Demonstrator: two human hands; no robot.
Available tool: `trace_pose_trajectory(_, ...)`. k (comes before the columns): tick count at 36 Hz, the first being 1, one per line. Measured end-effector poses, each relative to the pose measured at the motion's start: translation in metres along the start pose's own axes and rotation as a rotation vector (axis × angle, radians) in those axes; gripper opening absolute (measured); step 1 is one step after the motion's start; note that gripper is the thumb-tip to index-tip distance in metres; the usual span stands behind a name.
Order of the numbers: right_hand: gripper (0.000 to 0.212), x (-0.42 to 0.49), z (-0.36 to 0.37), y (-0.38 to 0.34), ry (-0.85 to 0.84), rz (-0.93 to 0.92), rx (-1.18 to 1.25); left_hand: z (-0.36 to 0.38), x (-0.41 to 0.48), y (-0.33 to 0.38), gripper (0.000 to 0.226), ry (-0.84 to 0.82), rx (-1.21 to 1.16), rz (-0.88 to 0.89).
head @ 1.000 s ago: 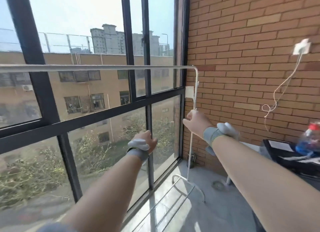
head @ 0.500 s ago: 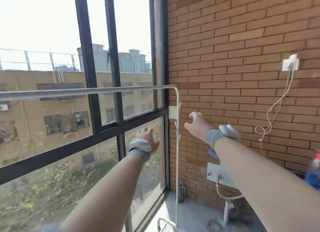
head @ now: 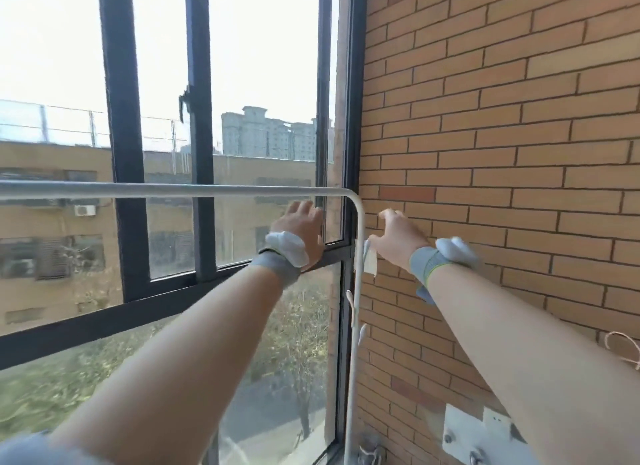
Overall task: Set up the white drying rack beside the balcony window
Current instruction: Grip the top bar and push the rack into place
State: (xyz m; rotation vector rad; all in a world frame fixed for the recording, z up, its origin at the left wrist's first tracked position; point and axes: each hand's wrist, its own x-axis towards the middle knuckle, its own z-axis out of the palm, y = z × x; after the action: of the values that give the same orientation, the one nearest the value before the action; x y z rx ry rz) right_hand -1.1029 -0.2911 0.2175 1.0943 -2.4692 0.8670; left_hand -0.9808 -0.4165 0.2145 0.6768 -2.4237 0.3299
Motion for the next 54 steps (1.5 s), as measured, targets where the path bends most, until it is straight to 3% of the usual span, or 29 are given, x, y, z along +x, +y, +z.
trace_pose_trajectory(5,0.057,0.09,0.011,0.005,-0.014,-0.113,0.022,-0.001,0.07,-0.003,0.059,0.104,0.239,0.016)
trace_pose_trajectory(10,0.064,0.13,0.017,-0.008,0.014,-0.253,-0.05,-0.005,0.095,-0.011,0.049,0.076,0.366,-0.06)
trace_pose_trajectory(12,0.06,0.161,0.025,-0.015,0.011,-0.313,-0.096,-0.005,0.113,-0.018,0.036,0.014,0.428,-0.111)
trace_pose_trajectory(18,0.026,0.217,0.055,-0.028,0.018,-0.44,-0.272,0.018,0.153,-0.044,0.035,-0.063,0.43,-0.074)
trace_pose_trajectory(22,0.022,0.237,0.064,-0.034,0.079,-0.503,-0.337,0.017,0.172,-0.06,0.035,-0.114,0.461,-0.053)
trace_pose_trajectory(27,0.018,0.247,0.078,-0.047,0.15,-0.585,-0.35,0.029,0.173,-0.086,0.043,-0.009,0.52,-0.021)
trace_pose_trajectory(32,0.013,0.254,0.107,-0.052,0.173,-0.618,-0.34,0.037,0.164,-0.101,0.04,0.007,0.576,-0.029)
trace_pose_trajectory(47,0.023,0.268,0.142,-0.07,0.193,-0.619,-0.243,0.054,0.163,-0.13,0.038,0.021,0.584,-0.038)
trace_pose_trajectory(54,0.026,0.269,0.139,-0.071,0.111,-0.584,-0.197,0.058,0.169,-0.126,0.039,0.01,0.588,-0.094)
